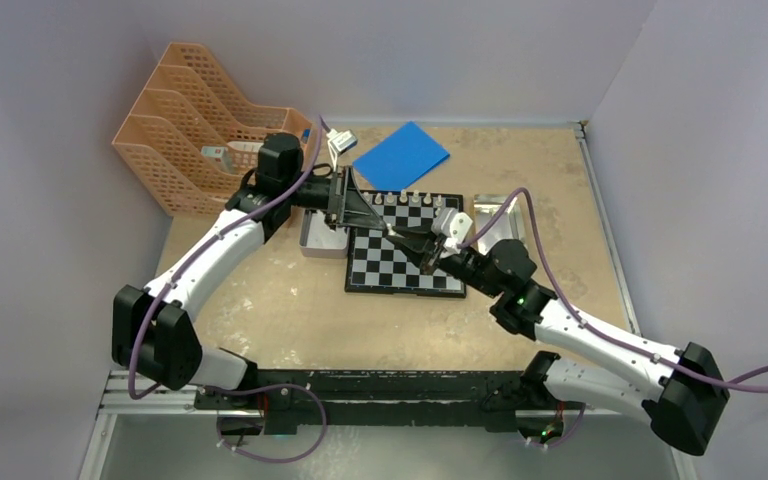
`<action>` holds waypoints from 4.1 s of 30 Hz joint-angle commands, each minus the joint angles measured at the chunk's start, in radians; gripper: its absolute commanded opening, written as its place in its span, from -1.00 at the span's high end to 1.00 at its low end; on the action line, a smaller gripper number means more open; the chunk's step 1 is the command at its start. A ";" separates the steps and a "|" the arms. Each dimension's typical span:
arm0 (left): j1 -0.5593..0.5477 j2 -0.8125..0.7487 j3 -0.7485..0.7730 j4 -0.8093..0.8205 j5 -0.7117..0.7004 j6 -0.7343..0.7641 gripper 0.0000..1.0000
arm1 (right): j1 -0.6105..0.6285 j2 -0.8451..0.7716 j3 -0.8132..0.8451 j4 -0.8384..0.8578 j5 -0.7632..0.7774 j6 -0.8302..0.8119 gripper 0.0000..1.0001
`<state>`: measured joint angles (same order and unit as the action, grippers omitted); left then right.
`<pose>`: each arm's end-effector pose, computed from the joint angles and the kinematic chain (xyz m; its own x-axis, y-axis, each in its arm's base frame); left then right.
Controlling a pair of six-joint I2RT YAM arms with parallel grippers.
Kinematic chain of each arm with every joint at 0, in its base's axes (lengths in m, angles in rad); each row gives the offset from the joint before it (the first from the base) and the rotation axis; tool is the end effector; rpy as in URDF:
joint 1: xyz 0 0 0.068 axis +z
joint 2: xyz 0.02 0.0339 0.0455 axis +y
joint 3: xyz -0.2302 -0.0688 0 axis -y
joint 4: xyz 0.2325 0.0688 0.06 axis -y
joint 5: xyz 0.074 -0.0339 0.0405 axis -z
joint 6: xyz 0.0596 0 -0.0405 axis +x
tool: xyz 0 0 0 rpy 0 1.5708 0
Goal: Set up the chess pieces on the board
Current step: Place the chess piece on the chessboard.
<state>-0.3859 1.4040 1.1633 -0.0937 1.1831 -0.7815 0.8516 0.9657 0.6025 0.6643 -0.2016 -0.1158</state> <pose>0.2693 -0.1690 0.3117 -0.8867 0.0728 -0.4565 0.4620 0.1020 -0.8810 0.1584 0.1991 0.3156 0.2938 0.1637 -0.9418 -0.8347 0.5240 -0.1693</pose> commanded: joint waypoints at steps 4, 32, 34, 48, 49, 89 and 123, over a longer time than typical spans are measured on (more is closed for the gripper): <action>-0.016 0.010 0.051 0.043 0.027 0.017 0.35 | 0.009 0.015 0.058 0.046 -0.025 -0.015 0.67; -0.033 0.021 0.088 -0.047 0.061 0.113 0.94 | 0.012 0.052 0.075 0.025 -0.015 -0.003 0.67; -0.033 0.020 0.098 -0.063 0.064 0.136 1.00 | 0.012 0.056 0.077 0.024 -0.014 -0.004 0.67; -0.033 0.022 0.097 -0.058 0.069 0.195 1.00 | 0.011 0.055 0.037 0.016 0.003 0.015 0.54; -0.033 0.020 0.095 -0.050 0.075 0.186 1.00 | 0.011 0.051 0.032 0.021 0.004 0.012 0.53; -0.193 0.248 -0.101 0.330 -1.107 0.634 1.00 | 0.010 -0.271 -0.006 -0.414 0.637 0.505 -0.98; -0.105 0.476 0.035 0.225 -1.173 0.558 1.00 | 0.010 -0.249 0.015 -0.437 0.621 0.519 -0.98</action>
<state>-0.4988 1.8721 1.1488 0.1059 0.0364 -0.2245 0.8574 0.7090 0.5571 0.2062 0.4484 0.4103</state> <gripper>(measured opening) 0.097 0.987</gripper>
